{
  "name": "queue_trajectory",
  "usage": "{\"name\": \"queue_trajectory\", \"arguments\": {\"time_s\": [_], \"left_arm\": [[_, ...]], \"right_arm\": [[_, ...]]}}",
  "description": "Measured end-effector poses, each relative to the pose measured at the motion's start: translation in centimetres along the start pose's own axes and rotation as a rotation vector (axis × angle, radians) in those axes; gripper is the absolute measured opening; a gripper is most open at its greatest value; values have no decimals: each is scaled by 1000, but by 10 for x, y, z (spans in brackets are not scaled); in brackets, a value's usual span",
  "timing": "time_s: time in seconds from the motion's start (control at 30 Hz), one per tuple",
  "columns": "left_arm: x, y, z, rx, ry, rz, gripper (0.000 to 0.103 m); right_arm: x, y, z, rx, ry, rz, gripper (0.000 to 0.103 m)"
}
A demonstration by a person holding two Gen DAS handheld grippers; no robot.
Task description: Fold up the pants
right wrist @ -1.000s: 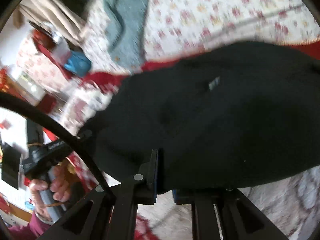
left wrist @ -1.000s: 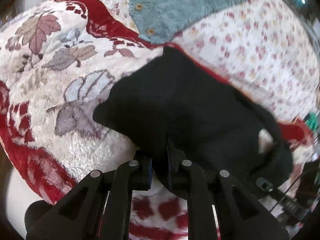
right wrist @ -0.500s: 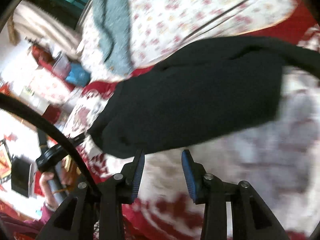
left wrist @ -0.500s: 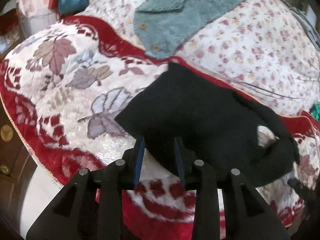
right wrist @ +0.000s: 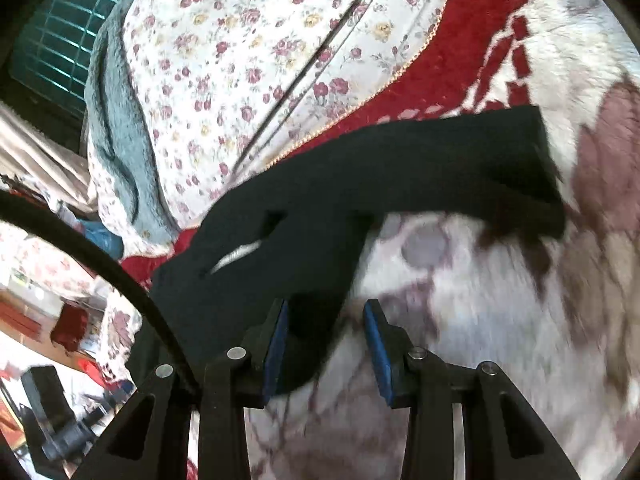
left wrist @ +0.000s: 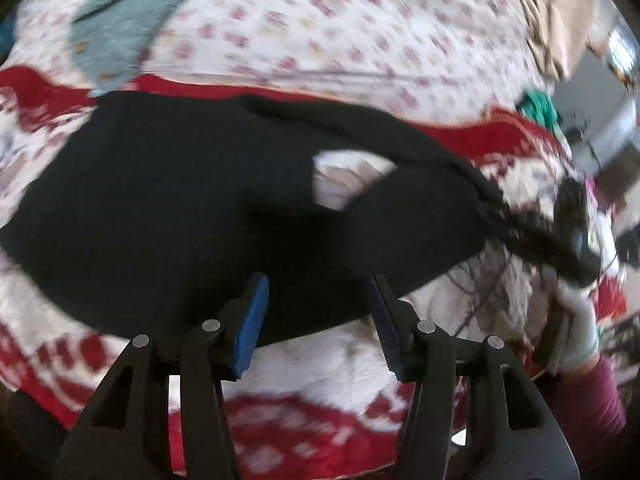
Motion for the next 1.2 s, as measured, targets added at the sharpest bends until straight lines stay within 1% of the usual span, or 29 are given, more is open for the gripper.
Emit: {"name": "queue_trajectory", "arguments": {"time_s": [0.1, 0.13, 0.27, 0.37, 0.43, 0.47, 0.5, 0.53, 0.57, 0.6, 0.7, 0.77, 0.83, 0.87, 0.9, 0.93, 0.97, 1.07, 1.17, 1.2], "left_arm": [[23, -16, -20, 12, -40, 23, 51], [25, -17, -24, 21, -50, 35, 51], [45, -35, -57, 51, -108, 52, 51], [56, -56, -82, 35, -166, 71, 51], [63, -71, -91, 27, -198, 70, 51], [67, -83, -99, 11, -227, 69, 51], [69, -90, -101, 3, -238, 64, 51], [70, -100, -105, -11, -252, 55, 51], [68, -109, -108, -26, -264, 48, 51], [67, -117, -111, -38, -269, 43, 51], [68, -144, -106, -144, -303, 58, 52], [69, -147, -106, -115, -314, 81, 52], [72, -147, -105, -107, -338, 116, 42], [74, -146, -104, -103, -351, 133, 29], [77, -145, -103, -99, -364, 139, 21], [81, -143, -102, -85, -385, 119, 16], [87, -137, -100, -78, -414, 136, 7], [104, -118, -92, -40, -458, 184, 6], [122, -89, -84, 13, -496, 268, 6], [123, -78, -81, 28, -503, 299, 6]], "right_arm": [[0, -9, -8, -9, 11, -21, 37], [1, -12, -12, -8, 13, -31, 37], [3, -21, -23, -14, -4, -77, 37], [3, -28, -29, -20, -11, -98, 37], [2, -29, -29, -16, 6, -110, 37], [1, -28, -28, -8, 12, -107, 35], [1, -27, -27, 1, 19, -101, 31], [1, -26, -27, 10, 24, -97, 28], [0, -25, -26, 16, 26, -102, 22], [-1, -25, -26, 20, 29, -103, 20], [-3, -22, -25, 33, 36, -98, 17], [-3, -22, -24, 37, 36, -91, 16], [-4, -19, -23, 49, 41, -83, 14], [-6, -16, -21, 59, 42, -79, 12], [-8, -14, -19, 69, 43, -76, 11], [-10, -11, -18, 77, 46, -74, 11], [-14, -6, -16, 92, 53, -68, 10], [-29, 17, -4, 149, 88, -53, 10], [-44, 51, 13, 206, 114, -35, 9], [-50, 65, 20, 226, 125, -21, 9]]}}
Point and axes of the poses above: each gripper's, at about its wrist camera, not at the fingertips, and y roughly against the way its jaws point, x to its right, z to its underside, the point moved 6 cm from there along -y, roughly the way its jaws point, and after that the axes turned 11 degrees about -y, right-handed, at the moved point
